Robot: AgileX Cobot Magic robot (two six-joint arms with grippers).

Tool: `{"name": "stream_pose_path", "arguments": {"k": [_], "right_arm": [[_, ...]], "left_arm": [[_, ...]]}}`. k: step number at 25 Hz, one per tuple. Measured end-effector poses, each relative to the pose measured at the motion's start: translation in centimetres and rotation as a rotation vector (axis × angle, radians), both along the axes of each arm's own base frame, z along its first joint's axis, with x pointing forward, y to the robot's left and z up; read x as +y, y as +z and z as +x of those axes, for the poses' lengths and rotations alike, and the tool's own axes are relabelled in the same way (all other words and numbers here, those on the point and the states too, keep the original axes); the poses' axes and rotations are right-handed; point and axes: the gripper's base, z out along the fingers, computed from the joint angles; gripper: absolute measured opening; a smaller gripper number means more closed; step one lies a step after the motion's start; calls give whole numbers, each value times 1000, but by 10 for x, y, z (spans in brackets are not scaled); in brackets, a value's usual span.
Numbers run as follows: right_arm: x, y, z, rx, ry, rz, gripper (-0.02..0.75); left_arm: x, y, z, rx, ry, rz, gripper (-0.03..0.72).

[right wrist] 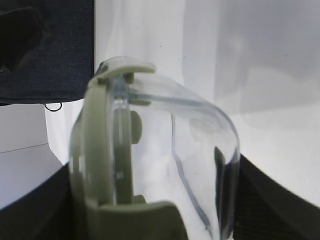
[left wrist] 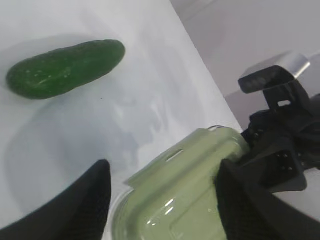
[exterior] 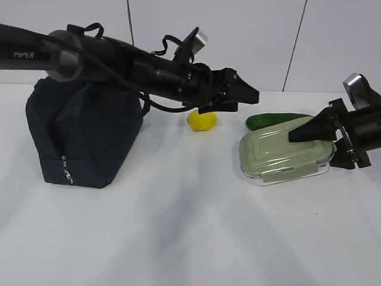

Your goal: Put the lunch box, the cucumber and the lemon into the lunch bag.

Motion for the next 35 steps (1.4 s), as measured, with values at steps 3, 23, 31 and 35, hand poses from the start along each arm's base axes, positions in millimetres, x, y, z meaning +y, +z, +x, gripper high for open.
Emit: {"name": "stream_pose_path", "arguments": {"k": [3,23,31,35], "right_arm": [[0,0,0,0,0,0,524],[0,1,1,7,-19,15,524],[0,1,1,8,-23,18,524],[0,2,3,7,-40,35,524]], "left_arm": [[-16,14,-5,-84,-67,30,470],[36,115,-14,-367,94,611,470],[114,122,5,-173,277,767,469],[157,121,16,-101,355,799,469]]}}
